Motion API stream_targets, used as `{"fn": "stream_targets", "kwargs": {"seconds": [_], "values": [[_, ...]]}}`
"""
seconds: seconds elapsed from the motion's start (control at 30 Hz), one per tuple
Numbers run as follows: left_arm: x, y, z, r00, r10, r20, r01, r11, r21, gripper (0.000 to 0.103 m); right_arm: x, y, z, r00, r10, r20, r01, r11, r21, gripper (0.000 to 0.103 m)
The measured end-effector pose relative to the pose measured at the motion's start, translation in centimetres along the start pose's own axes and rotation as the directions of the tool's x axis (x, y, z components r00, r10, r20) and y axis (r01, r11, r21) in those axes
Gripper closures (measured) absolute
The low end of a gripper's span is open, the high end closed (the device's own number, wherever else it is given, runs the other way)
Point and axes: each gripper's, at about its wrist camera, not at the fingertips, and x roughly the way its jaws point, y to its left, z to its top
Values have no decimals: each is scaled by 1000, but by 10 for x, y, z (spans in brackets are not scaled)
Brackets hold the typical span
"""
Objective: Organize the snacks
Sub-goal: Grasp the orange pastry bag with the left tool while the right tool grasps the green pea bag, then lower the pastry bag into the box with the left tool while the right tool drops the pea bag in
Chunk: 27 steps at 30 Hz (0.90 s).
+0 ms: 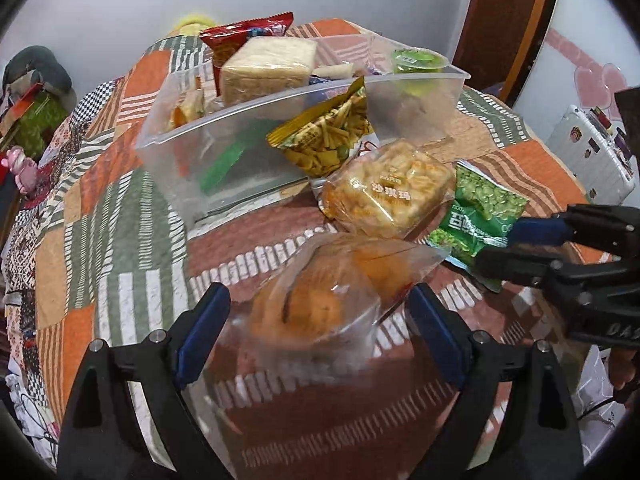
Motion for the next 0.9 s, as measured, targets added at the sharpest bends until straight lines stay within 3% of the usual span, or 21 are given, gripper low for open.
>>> {"fn": "stream_targets", "kwargs": {"seconds": [0.1,0.23,0.3,0.37,0.53,0.9], "values": [[6,0,2,1000,2,7,-2,1000,2,11,2,-3,6,1000,-8,14,8,1000,22,57],[10,2,3,999,-21,27,22,1000,-7,13,5,-7,9,1000,-4,23,3,999,39,57],[10,2,2,999,-26,41,26,1000,-7,19,7,-5,10,1000,-8,25,7,999,34,60],[7,3,1,998,-33,53,33,999,-1,33,9,-2,10,999,-13,33,12,1000,25,63],[-2,9,-3,997,-20,80,21,1000,-6,45,5,-2,12,998,-10,59,9,1000,18,73],[-37,24,-1,990,-9,144,14,999,-35,48,-17,-2,22,991,-21,136,22,1000,-6,79]]}}
